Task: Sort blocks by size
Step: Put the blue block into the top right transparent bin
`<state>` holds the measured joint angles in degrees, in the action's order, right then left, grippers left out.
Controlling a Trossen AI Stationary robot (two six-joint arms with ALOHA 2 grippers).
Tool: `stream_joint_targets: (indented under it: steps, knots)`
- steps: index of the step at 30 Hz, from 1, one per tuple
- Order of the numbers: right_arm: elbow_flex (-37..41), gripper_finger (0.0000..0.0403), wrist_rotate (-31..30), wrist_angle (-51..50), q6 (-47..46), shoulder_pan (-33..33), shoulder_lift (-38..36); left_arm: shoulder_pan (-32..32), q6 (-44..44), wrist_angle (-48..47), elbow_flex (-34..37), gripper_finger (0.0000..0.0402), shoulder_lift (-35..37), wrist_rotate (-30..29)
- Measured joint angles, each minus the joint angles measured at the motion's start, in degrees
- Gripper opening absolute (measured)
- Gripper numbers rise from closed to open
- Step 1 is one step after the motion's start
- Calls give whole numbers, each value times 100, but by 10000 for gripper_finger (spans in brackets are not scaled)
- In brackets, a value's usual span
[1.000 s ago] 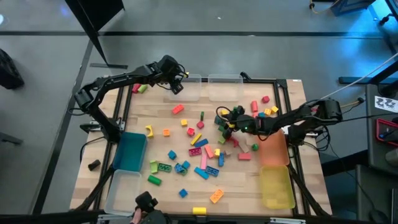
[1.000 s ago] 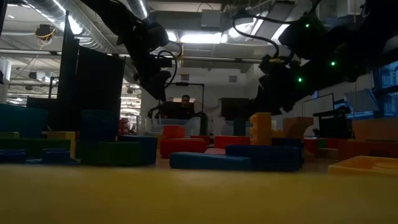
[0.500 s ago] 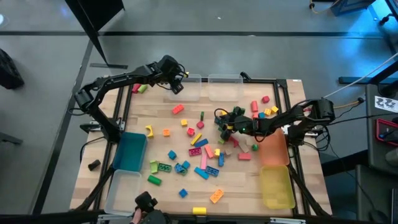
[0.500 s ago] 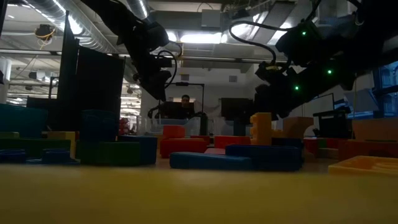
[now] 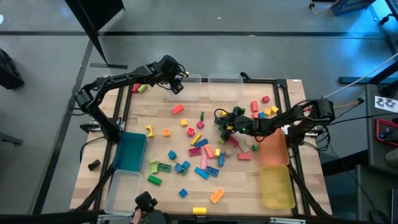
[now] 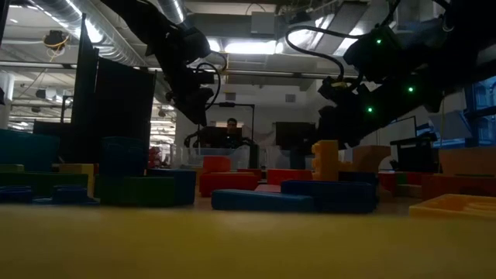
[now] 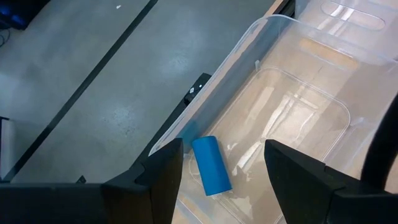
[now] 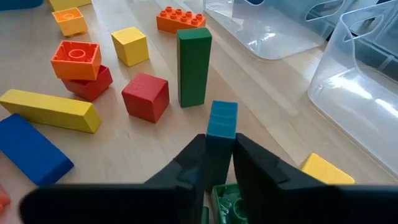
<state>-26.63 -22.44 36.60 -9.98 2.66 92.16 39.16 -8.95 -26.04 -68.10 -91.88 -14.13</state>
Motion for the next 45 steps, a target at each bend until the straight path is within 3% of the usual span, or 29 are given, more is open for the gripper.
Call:
stream_joint_targets:
  steps: [3,9,17,27,38,45]
  knots:
    - [0,45,-2,7,2,0,0,0,0,0,0,210,1,0]
    - [2,44,1,217,18,0,0,0,0,0,0,210,0,1]
    - [-577,44,-39,338,1004,0,-30,-7,2,-1,0,210,0,1]
    - [-2228,47,-1152,-2412,1825,242,-101,-4,13,-4,0,210,0,-38]
    - [-3338,49,-1107,-4560,1973,1368,-101,296,624,-370,0,210,0,-308]
    - [-3504,50,-272,-5193,1943,2023,-103,665,1006,-1048,0,210,0,-308]
